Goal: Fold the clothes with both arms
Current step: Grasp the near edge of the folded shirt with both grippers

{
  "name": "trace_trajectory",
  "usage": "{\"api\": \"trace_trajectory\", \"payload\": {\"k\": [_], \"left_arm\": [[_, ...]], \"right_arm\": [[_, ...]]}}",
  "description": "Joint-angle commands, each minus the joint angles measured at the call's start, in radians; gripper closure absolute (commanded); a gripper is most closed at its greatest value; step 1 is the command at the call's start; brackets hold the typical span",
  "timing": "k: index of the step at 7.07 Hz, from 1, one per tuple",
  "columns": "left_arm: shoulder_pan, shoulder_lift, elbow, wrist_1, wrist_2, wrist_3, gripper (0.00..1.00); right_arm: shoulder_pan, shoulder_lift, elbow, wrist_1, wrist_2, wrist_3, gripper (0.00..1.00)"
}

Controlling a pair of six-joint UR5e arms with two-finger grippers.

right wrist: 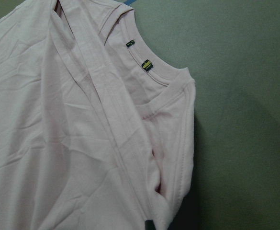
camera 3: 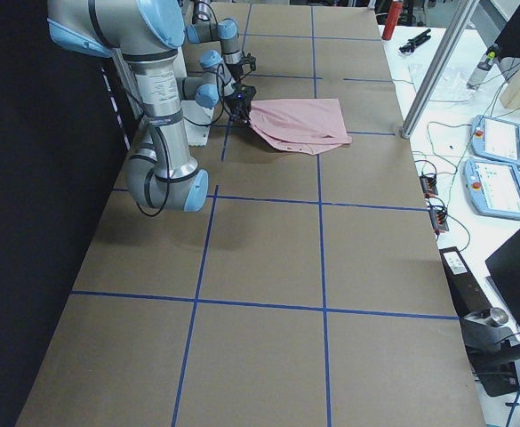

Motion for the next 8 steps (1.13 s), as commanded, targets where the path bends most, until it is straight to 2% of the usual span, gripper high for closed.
{"api": "trace_trajectory", "payload": {"k": [1,5,6,8], "left_arm": [[0.013,-0.002,0.007,0.0,0.001,0.001,0.54],[0.022,-0.005,0.016,0.0,-0.001,0.001,0.56],[0.022,-0.006,0.016,0.0,-0.001,0.001,0.64],[0.027,-0.005,0.018,0.0,0.001,0.004,0.69]], "right_arm": [[0.0,-0.005,0.0,0.0,0.0,0.0,1.0],[0.0,-0.005,0.0,0.0,0.0,0.0,1.0],[0.0,-0.003,0.0,0.0,0.0,0.0,1.0],[0.0,-0.005,0.0,0.0,0.0,0.0,1.0]]}}
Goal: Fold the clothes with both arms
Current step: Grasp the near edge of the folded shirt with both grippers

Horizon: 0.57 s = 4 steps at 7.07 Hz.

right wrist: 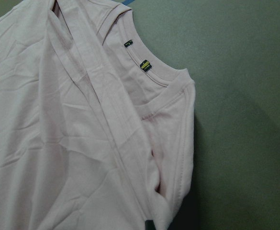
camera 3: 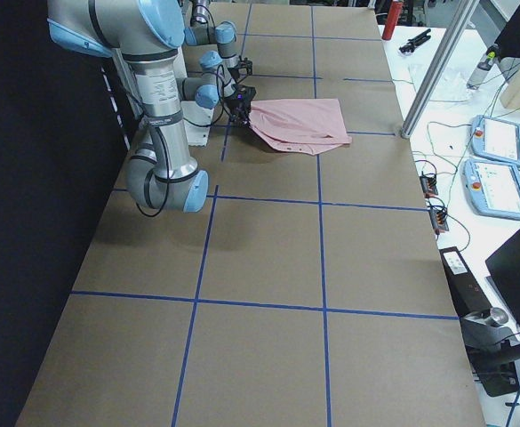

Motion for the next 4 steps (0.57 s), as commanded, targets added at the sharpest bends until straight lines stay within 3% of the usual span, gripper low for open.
{"api": "trace_trajectory", "payload": {"k": [1,2,4], "left_arm": [[0.004,-0.001,0.005,0.0,0.001,0.003,0.76],[0.004,-0.001,0.005,0.0,0.001,0.003,0.95],[0.001,-0.001,-0.013,0.002,0.0,0.011,1.0]], "right_arm": [[0.0,0.0,0.0,0.0,0.0,0.0,1.0],[0.0,0.0,0.0,0.0,0.0,0.0,1.0],[0.0,-0.008,0.0,0.0,0.0,0.0,1.0]]}}
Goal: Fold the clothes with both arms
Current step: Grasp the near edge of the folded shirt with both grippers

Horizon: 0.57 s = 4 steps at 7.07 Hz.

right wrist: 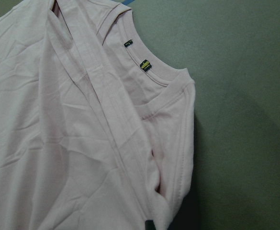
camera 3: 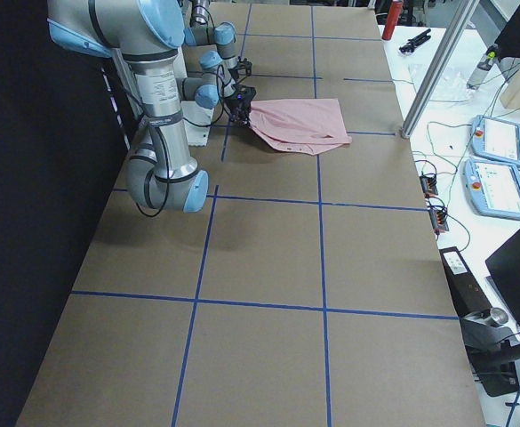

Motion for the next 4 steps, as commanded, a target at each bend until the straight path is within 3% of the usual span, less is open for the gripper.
{"api": "trace_trajectory", "payload": {"k": [1,2,3,4], "left_arm": [[-0.008,-0.003,-0.061,0.028,-0.006,0.032,1.0],[-0.01,-0.008,-0.183,0.14,-0.009,0.076,1.0],[-0.014,-0.012,-0.32,0.255,-0.045,0.093,1.0],[-0.042,-0.025,-0.452,0.376,-0.143,0.093,1.0]], "right_arm": [[0.0,-0.013,0.008,0.0,0.0,-0.002,1.0],[0.0,-0.031,0.067,-0.033,0.005,-0.005,1.0],[-0.009,-0.032,0.16,-0.142,0.012,-0.006,1.0],[-0.037,-0.03,0.278,-0.255,0.014,-0.006,1.0]]}}
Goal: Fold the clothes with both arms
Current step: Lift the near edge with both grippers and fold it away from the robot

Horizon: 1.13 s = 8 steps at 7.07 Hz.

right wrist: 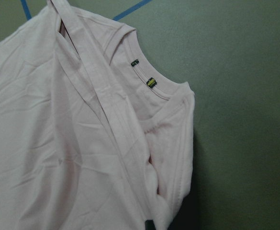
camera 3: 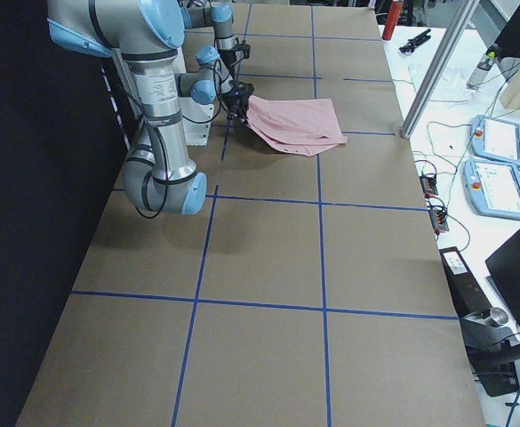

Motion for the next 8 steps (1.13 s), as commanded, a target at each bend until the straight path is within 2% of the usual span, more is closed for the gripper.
{"api": "trace_trajectory", "payload": {"k": [1,2,4,6,7,8], "left_arm": [[-0.042,-0.06,-0.253,0.236,-0.121,0.011,1.0],[-0.044,-0.109,-0.254,0.283,-0.126,0.011,1.0],[-0.08,-0.117,-0.179,0.28,-0.12,0.077,1.0],[-0.175,-0.151,-0.081,0.268,-0.12,0.172,1.0],[-0.217,-0.16,-0.021,0.249,-0.12,0.21,1.0],[-0.254,-0.16,0.032,0.205,-0.121,0.239,1.0]], "right_arm": [[-0.042,0.005,0.223,-0.224,0.005,0.001,1.0],[-0.047,0.011,0.256,-0.259,0.019,0.001,1.0],[-0.054,0.032,0.2,-0.257,0.018,-0.005,1.0],[0.017,0.095,0.088,-0.247,0.019,-0.018,1.0],[0.066,0.141,0.001,-0.244,0.022,-0.053,1.0],[0.12,0.155,-0.068,-0.169,0.031,-0.073,1.0]]}}
